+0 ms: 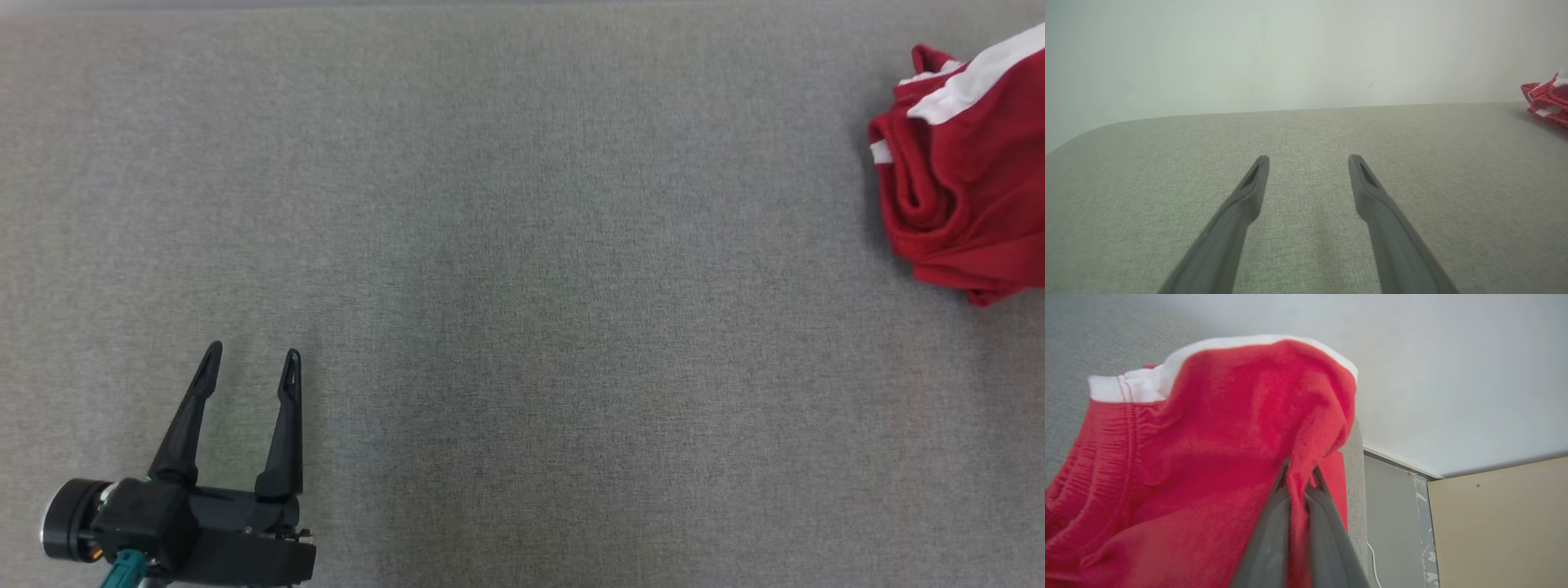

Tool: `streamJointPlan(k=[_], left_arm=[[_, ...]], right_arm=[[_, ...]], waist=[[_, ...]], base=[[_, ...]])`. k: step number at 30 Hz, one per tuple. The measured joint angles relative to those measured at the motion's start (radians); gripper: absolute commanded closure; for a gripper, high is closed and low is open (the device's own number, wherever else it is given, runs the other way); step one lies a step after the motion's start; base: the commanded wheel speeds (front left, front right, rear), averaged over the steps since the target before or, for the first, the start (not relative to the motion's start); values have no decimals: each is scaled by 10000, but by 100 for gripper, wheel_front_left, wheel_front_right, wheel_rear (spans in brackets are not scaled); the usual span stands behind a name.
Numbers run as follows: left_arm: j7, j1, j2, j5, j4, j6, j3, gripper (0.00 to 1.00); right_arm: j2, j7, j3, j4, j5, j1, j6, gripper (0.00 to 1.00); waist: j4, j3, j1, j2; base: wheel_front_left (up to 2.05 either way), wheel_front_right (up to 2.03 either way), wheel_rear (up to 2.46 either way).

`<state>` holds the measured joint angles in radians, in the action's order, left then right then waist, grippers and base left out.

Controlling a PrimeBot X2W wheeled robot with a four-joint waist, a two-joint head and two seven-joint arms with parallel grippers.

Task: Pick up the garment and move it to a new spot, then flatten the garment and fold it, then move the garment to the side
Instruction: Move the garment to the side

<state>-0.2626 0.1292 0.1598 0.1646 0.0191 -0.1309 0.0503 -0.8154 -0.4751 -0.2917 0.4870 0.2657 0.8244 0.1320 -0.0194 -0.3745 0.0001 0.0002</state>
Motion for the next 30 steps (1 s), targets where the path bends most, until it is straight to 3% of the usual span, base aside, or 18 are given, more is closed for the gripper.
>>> streamJointPlan(k=[19,20,21,22,30], left_arm=[[0,310,303,146,-311,0,-92,0],[0,311,303,146,-307,0,-107,0],[0,315,299,146,-295,0,-107,0],[0,320,293,146,-280,0,-109,0],[0,299,98,138,-94,0,-238,0]], right_arm=[[-104,-105,834,-92,-1112,11,0,100],[-69,-161,924,-48,-1181,13,0,61],[-42,-155,986,-36,-1266,13,0,35],[-29,-75,1024,-46,-1384,12,0,0],[508,1243,1914,-408,-1975,221,0,0]], waist=[[-88,-904,0,-1],[-92,-919,0,0],[-93,-923,0,-1],[-91,-909,0,-1],[-63,-548,0,-1]], base=[[0,0,0],[0,0,0],[0,0,0],[0,0,0],[0,0,0]])
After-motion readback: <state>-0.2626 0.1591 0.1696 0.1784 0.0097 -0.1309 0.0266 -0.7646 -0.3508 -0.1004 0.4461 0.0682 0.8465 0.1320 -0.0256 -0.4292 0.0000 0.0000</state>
